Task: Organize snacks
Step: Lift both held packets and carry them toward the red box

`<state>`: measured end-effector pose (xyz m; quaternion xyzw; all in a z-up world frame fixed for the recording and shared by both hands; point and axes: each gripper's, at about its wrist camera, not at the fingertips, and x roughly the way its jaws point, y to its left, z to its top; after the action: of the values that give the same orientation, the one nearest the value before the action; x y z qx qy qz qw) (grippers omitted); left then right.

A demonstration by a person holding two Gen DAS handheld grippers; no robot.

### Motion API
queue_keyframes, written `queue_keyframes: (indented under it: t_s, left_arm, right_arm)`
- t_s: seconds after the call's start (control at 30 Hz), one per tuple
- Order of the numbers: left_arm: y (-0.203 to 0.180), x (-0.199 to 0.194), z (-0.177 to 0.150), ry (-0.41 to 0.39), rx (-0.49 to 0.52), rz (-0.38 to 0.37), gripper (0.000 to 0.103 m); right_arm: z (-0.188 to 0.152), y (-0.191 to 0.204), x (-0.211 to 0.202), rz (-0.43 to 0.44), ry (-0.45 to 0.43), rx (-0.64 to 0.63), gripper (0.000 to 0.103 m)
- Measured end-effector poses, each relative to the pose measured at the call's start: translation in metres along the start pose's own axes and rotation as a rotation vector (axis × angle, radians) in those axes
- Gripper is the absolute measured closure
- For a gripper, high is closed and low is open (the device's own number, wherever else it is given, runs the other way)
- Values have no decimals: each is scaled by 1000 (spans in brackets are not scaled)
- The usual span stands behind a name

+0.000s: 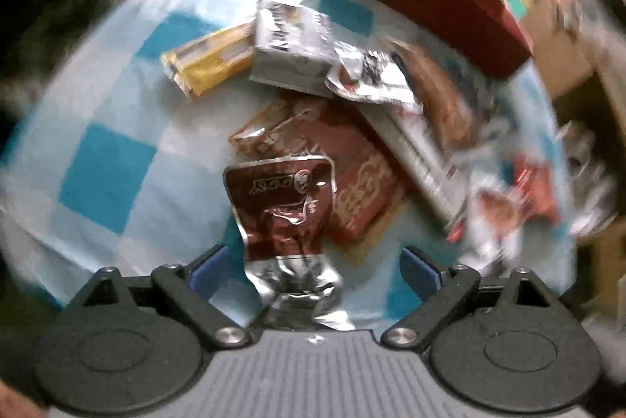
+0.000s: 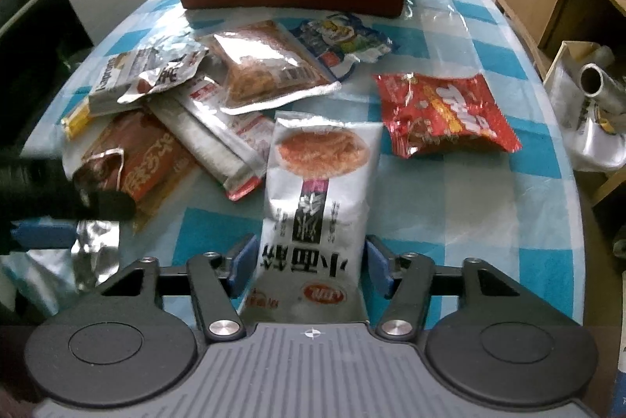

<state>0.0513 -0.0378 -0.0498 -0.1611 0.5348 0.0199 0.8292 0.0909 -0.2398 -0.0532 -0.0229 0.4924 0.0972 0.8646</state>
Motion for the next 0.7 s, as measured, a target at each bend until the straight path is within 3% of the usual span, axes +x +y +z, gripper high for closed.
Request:
queue_keyframes:
  t_s: [0.07,0.17,0.27,0.4,0.57,0.63,0.7]
  left_arm:
    - [-13,4,-11,-6,145,58,6]
    - [-19,9,-24,-21,251,120,3]
    - [-21,8,-39,-94,294,138,3]
    - [-12,4,-39,-73,342,101,3]
    - [-15,0,-38,-63,376,88,5]
    - [-13,-4,-37,-66,366,99,15]
    - [-9,-9,-33,-66,339,109,36]
  right_arm:
    - [4,2,4,-34,5,-10,28]
    - [8,1,10,-50,5,10,21]
    - [7,3,18,-14,17,-29,0]
    - [0,8,19,-31,-36,-70,0]
    - [3,9,19,-33,-30,-74,0]
    - [3,9,19,-31,-19,-70,0]
    - [-1,8,16,-36,-17,-70,2]
